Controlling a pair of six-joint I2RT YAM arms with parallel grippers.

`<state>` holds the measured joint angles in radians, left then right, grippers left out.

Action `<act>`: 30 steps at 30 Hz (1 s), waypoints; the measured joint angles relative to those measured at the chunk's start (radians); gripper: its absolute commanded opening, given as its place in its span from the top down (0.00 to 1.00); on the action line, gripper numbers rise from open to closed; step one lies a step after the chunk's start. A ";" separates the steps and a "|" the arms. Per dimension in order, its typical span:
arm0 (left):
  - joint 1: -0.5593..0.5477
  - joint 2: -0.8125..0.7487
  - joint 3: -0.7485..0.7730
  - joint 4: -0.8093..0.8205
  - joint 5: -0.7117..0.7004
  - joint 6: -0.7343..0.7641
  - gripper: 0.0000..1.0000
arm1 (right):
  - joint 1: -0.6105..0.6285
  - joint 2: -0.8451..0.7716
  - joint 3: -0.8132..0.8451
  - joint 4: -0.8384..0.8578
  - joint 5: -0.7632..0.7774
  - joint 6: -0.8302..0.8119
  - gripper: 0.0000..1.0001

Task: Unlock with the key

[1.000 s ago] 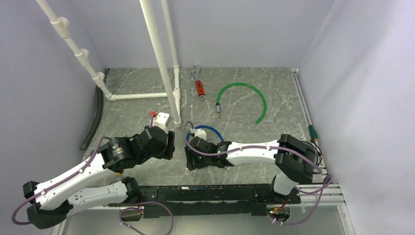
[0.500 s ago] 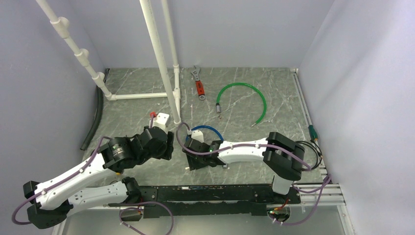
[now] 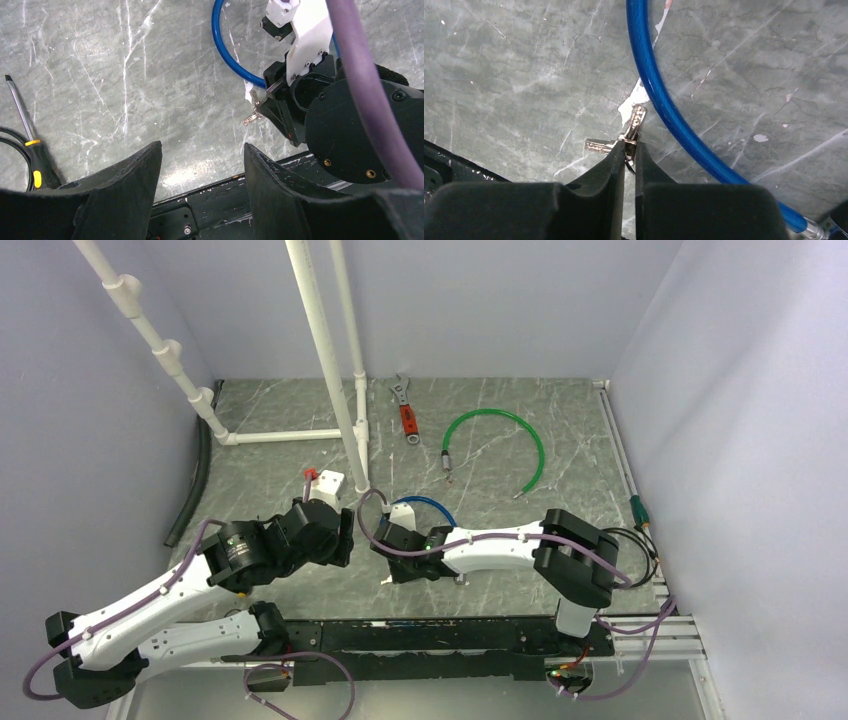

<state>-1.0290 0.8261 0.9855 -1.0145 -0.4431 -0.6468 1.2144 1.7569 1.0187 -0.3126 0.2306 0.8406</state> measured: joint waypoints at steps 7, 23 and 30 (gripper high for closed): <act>0.000 0.000 0.000 0.000 -0.001 0.000 0.35 | 0.005 -0.002 0.004 0.007 0.015 -0.004 1.00; 0.000 -0.067 -0.037 0.025 0.005 -0.006 0.36 | -0.015 -0.273 -0.126 0.085 -0.002 -0.026 1.00; 0.000 -0.129 -0.177 0.208 0.116 -0.011 0.38 | -0.128 -0.443 -0.238 0.170 -0.076 -0.003 1.00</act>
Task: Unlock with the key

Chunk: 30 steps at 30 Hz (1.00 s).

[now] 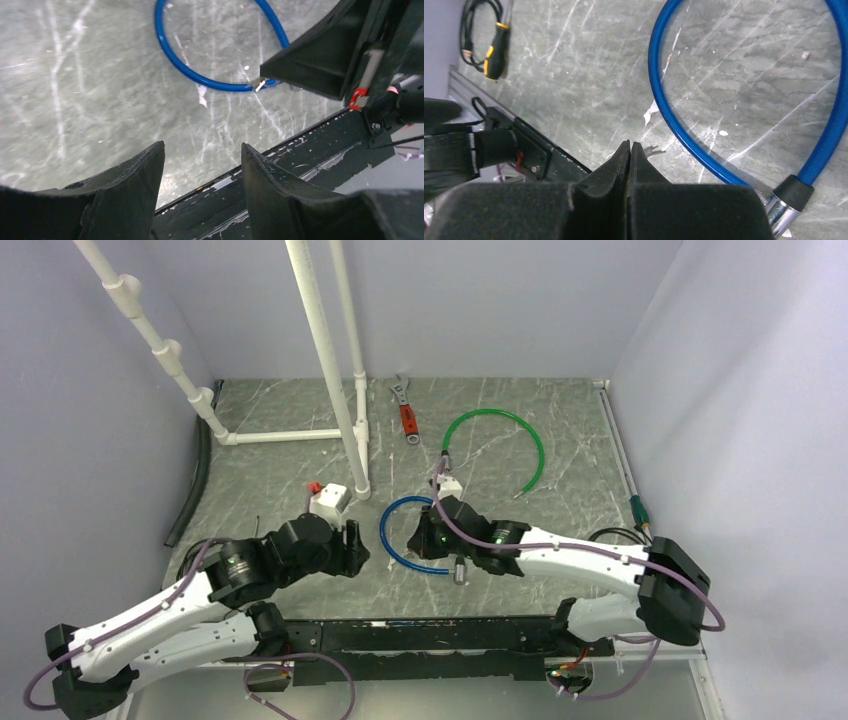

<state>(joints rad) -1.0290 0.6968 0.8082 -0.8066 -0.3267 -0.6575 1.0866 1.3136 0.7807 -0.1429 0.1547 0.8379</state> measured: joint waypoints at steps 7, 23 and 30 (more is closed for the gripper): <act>0.000 0.015 -0.177 0.278 0.139 0.055 0.39 | -0.079 -0.156 -0.038 0.017 -0.085 0.002 1.00; 0.000 -0.132 -0.520 0.969 0.356 0.410 0.54 | -0.137 -0.357 0.048 -0.083 -0.291 -0.045 1.00; 0.000 -0.082 -0.578 1.182 0.417 0.592 0.53 | -0.138 -0.347 0.066 -0.136 -0.293 -0.042 1.00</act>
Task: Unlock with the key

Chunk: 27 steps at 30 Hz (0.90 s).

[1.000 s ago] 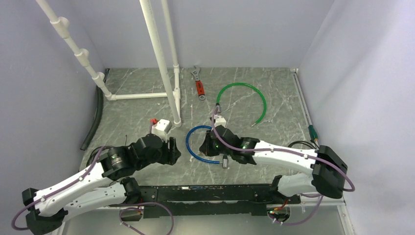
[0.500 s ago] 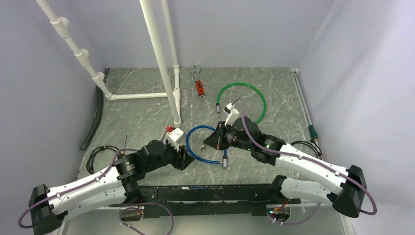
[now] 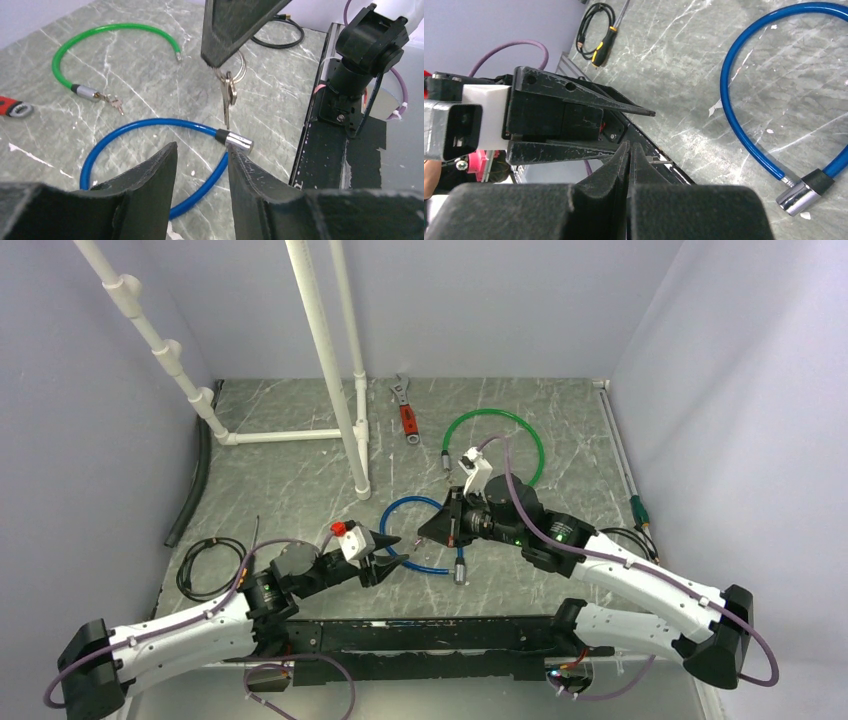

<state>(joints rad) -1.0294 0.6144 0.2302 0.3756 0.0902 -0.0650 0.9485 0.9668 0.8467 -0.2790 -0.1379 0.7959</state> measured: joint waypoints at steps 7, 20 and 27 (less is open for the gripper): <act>0.000 0.072 0.000 0.111 0.024 0.100 0.53 | 0.000 0.019 0.007 -0.016 0.003 0.001 1.00; 0.000 0.146 0.000 0.212 0.056 0.134 0.53 | 0.000 0.032 0.007 -0.012 0.002 0.019 1.00; -0.001 0.174 0.000 0.234 0.068 0.144 0.63 | 0.000 0.033 0.007 -0.009 0.002 0.020 1.00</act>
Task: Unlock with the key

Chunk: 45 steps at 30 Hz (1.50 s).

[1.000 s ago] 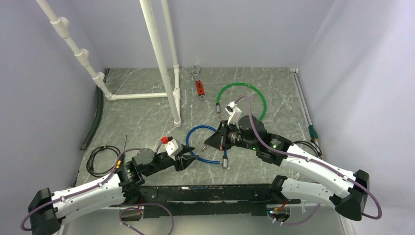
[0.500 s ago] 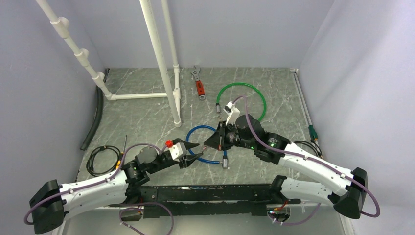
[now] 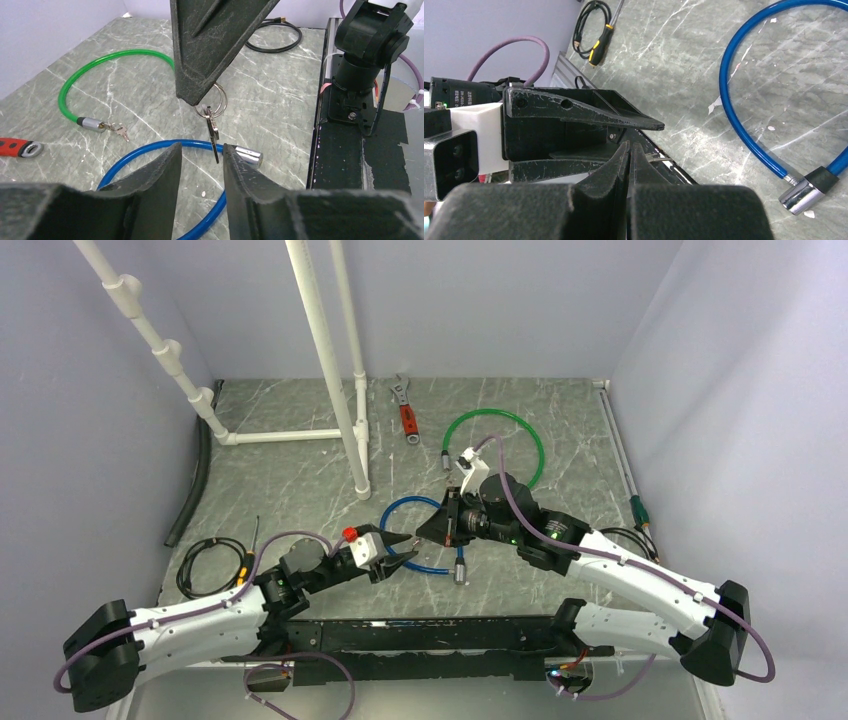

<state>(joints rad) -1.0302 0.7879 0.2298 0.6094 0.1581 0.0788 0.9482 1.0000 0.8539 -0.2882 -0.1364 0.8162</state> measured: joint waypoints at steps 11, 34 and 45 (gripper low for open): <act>-0.002 0.000 0.000 0.005 -0.010 0.036 1.00 | 0.000 0.000 0.000 0.011 -0.004 0.006 1.00; -0.304 0.133 0.483 -0.575 -0.357 0.528 1.00 | -0.020 -0.227 0.051 -0.116 0.050 -0.193 0.27; -0.416 0.176 0.535 -0.695 -0.534 0.911 1.00 | -0.036 -0.316 0.022 -0.059 -0.030 -0.168 0.38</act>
<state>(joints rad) -1.4460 0.9642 0.7650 -0.0860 -0.3759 0.9894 0.9119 0.6842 0.8757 -0.3470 -0.1661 0.6479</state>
